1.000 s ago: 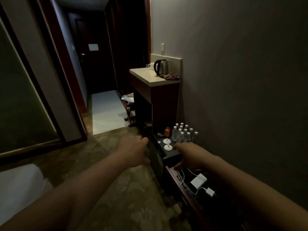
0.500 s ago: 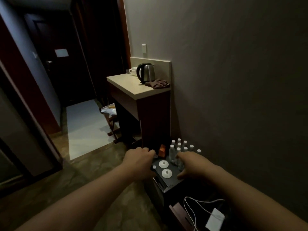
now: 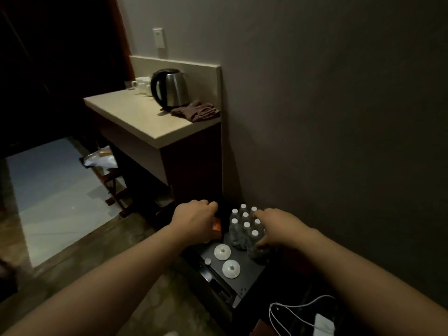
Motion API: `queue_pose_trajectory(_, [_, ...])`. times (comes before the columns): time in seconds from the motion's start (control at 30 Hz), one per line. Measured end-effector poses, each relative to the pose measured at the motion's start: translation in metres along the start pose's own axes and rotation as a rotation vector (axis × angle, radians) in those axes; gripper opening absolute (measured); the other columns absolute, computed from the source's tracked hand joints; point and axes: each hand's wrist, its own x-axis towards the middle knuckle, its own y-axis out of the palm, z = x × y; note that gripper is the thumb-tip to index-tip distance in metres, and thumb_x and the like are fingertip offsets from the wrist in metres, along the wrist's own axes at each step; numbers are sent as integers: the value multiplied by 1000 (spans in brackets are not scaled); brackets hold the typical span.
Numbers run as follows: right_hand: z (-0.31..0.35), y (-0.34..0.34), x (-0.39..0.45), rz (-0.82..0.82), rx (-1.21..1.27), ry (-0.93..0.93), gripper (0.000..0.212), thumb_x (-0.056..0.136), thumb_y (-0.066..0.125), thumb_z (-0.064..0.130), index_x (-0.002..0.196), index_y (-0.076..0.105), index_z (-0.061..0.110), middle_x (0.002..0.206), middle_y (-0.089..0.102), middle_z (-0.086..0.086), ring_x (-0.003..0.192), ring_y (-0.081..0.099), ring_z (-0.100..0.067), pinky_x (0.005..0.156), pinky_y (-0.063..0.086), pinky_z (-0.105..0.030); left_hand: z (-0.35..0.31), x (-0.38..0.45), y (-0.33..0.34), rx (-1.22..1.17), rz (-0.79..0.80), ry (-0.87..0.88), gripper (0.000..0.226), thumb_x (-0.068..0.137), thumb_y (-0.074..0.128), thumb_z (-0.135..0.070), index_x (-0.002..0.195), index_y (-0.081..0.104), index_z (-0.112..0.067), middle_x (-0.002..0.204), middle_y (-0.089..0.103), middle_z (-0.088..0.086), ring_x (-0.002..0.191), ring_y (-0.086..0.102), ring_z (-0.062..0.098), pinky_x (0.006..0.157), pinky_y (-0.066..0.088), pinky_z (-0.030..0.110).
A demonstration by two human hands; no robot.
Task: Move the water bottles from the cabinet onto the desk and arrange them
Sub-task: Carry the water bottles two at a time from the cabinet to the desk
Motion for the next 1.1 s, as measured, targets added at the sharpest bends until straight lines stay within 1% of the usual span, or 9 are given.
queue_pose_trajectory(0.13, [-2, 2, 53, -11, 11, 147, 60, 65, 77, 51, 114, 51, 28, 103, 55, 5, 92, 56, -16, 74, 52, -34, 36, 74, 8, -15, -30, 173, 68, 66, 60, -76, 114, 52, -29, 96, 55, -7, 81, 56, 15, 58, 50, 31])
queue_pose_trajectory(0.23, [0, 0, 86, -30, 47, 293, 68, 64, 77, 53, 121, 49, 28, 109, 56, 4, 95, 56, -16, 78, 54, -36, 64, 123, 11, -15, -52, 311, 67, 67, 62, -75, 114, 53, -28, 100, 58, -6, 87, 59, 17, 55, 43, 30])
queue_pose_trajectory(0.33, [4, 1, 108, -10, 76, 412, 72, 66, 76, 55, 126, 48, 27, 111, 56, 3, 97, 56, -17, 79, 54, -36, 85, 164, 14, -18, -40, 418, 68, 69, 65, -73, 117, 52, -27, 103, 59, -5, 90, 60, 17, 55, 41, 30])
queue_pose_trajectory(0.57, [9, 9, 135, -13, 143, 677, 68, 71, 75, 53, 127, 48, 26, 112, 55, 1, 100, 56, -18, 82, 54, -37, 94, 230, 50, -37, -17, 638, 58, 73, 64, -68, 111, 51, -26, 99, 57, -4, 88, 58, 18, 54, 36, 30])
queue_pose_trajectory(0.7, [1, 42, 147, 17, 180, 770, 65, 71, 76, 49, 125, 49, 23, 115, 56, -2, 103, 57, -23, 81, 52, -35, 81, 251, 97, -74, 37, 681, 52, 75, 63, -63, 109, 52, -26, 101, 59, -3, 90, 60, 20, 58, 39, 31])
queue_pose_trajectory(0.8, [-15, 75, 158, 45, 223, 810, 71, 70, 76, 49, 129, 47, 22, 119, 55, -4, 108, 56, -24, 83, 52, -37, 69, 265, 138, -92, 83, 670, 51, 77, 63, -59, 113, 51, -26, 104, 59, -1, 93, 60, 21, 62, 41, 33])
queue_pose_trajectory(0.9, [-34, 111, 167, 68, 286, 842, 74, 68, 76, 51, 130, 46, 24, 118, 55, -5, 106, 56, -24, 81, 53, -37, 58, 276, 184, -118, 140, 657, 49, 81, 58, -56, 118, 50, -25, 108, 59, -1, 95, 60, 21, 62, 40, 31])
queue_pose_trajectory(1.0, [-55, 155, 177, 95, 346, 882, 71, 69, 75, 51, 129, 46, 25, 115, 55, -4, 104, 56, -24, 79, 53, -38, 48, 288, 238, -105, 220, 653, 55, 81, 57, -56, 125, 48, -24, 114, 58, 0, 99, 59, 22, 63, 39, 32])
queue_pose_trajectory(1.1, [-74, 202, 189, 114, 374, 890, 75, 71, 76, 48, 135, 41, 26, 117, 54, -5, 106, 55, -24, 79, 53, -37, 40, 298, 291, -70, 284, 660, 59, 79, 63, -53, 127, 45, -23, 117, 56, 1, 101, 58, 23, 65, 43, 33])
